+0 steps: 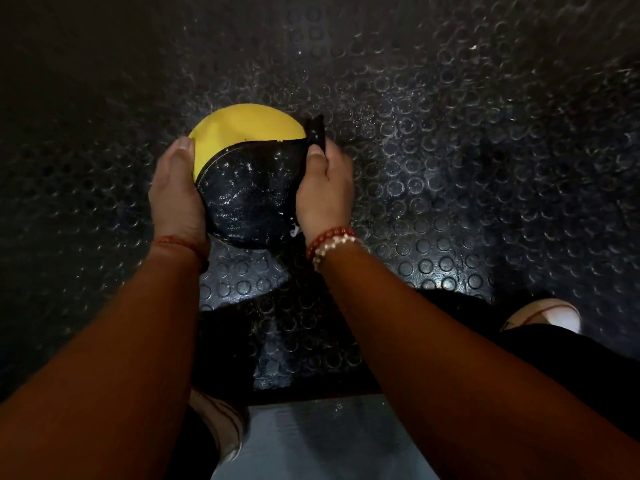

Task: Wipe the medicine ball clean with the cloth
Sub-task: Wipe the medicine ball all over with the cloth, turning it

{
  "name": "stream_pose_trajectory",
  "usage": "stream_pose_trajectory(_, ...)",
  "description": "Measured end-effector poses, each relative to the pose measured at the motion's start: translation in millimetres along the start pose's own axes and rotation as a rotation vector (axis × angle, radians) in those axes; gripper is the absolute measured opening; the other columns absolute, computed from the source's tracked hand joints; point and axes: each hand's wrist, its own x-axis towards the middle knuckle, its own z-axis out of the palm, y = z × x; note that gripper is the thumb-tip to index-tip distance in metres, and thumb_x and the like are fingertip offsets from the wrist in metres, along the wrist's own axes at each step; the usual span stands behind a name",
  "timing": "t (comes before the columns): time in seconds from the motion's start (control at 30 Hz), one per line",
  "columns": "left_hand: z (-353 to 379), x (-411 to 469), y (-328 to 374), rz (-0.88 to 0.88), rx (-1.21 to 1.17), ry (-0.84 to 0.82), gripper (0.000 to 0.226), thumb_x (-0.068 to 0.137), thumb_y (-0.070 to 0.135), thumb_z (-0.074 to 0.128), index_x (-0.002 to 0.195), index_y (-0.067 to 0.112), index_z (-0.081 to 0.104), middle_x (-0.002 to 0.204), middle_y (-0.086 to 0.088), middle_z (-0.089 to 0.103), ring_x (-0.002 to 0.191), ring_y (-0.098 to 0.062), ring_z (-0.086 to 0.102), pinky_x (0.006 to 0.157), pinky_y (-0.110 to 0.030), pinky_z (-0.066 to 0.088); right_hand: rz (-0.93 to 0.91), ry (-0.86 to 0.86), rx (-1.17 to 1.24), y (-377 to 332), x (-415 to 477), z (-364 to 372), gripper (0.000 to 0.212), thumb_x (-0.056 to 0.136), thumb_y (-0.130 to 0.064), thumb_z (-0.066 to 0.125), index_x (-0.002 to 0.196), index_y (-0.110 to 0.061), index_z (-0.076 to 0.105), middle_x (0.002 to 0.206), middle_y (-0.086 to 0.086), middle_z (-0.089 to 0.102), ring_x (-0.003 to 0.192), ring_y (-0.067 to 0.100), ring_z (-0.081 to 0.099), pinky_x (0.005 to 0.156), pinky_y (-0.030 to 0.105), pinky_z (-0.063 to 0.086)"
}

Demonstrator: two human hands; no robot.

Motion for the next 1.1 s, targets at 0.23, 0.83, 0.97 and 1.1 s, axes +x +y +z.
stream_pose_trajectory(0.23,3.2,1.5,-1.5,0.005,-0.039,0.037,0.097,0.054,0.082,0.071,0.128,0.019,0.065,0.131,-0.004,0.066,0.125,-0.024,0.059,0.109,-0.052,0.043,0.351,-0.110,0.238,12.9,39.2,-5.0,0.043,0.099,-0.025,0.041,0.138,-0.006,0.045,0.142,0.008,0.046,0.130,0.022,0.044,0.112,0.038,0.032)
stream_pose_trajectory(0.83,6.9,-0.5,0.6,-0.029,-0.051,0.073,0.089,0.049,0.086,0.069,0.118,0.030,0.070,0.126,0.002,0.069,0.121,-0.020,0.062,0.105,-0.050,0.046,-0.105,-0.047,-0.118,-2.5,2.4,0.7,0.036,0.100,-0.025,0.039,0.132,-0.016,0.052,0.132,0.004,0.045,0.113,0.015,0.049,0.096,0.024,0.037)
stream_pose_trajectory(0.97,14.4,-9.1,5.9,-0.015,-0.035,0.107,0.081,0.057,0.081,0.070,0.116,0.026,0.071,0.124,-0.001,0.069,0.119,-0.020,0.063,0.106,-0.049,0.046,0.076,-0.117,-0.030,-6.3,25.9,-4.1,0.037,0.099,-0.028,0.039,0.129,-0.013,0.054,0.134,0.005,0.051,0.116,0.016,0.049,0.106,0.031,0.033)
stream_pose_trajectory(1.1,25.5,-16.2,10.0,0.013,-0.040,0.169,0.058,0.065,0.066,0.062,0.107,0.028,0.071,0.118,-0.002,0.071,0.114,-0.020,0.065,0.105,-0.046,0.048,0.340,-0.126,0.144,-6.5,31.3,-14.4,0.040,0.101,-0.022,0.039,0.137,-0.008,0.045,0.133,0.003,0.050,0.118,0.016,0.046,0.100,0.024,0.033)
